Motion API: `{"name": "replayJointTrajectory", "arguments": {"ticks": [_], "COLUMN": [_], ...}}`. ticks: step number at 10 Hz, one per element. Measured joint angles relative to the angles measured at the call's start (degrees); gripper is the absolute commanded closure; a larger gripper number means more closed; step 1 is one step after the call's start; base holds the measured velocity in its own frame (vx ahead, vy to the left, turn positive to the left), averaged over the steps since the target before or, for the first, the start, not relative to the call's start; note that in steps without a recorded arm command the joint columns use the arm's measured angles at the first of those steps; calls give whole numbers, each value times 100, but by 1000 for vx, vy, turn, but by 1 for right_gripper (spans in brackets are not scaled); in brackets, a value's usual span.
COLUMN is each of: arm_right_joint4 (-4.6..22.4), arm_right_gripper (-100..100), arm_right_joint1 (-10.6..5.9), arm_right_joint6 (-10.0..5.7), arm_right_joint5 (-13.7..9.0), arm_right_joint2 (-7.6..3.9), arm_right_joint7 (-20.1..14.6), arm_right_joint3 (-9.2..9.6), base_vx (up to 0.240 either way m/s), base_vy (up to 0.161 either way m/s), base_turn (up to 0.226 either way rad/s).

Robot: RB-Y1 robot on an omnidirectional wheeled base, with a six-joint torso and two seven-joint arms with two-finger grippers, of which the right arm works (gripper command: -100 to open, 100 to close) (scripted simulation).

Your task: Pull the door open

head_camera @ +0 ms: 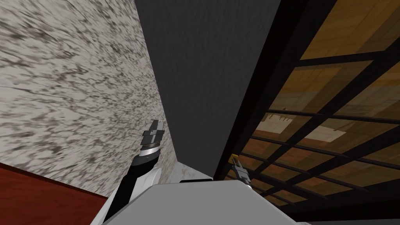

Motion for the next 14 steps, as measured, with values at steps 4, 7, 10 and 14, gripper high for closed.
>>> {"name": "replayJointTrajectory", "arguments": {"ticks": [4, 7, 10, 14], "arm_right_joint4": [-18, 33, 105, 159], "arm_right_gripper": [100, 100, 100, 100], "arm_right_joint1": [18, 48, 130, 196], "arm_right_joint6": [-31, -200, -388, -546], "arm_right_joint5": [14, 91, 197, 288], "arm_right_joint2": [-48, -156, -284, -395], "arm_right_joint7": [-33, -176, -377, -537], "arm_right_joint3": [18, 137, 322, 476], "base_vx": [-63, -185, -219, -144], "base_vy": [-6, -7, -41, -6], "base_turn": [46, 105, 113, 92]}}
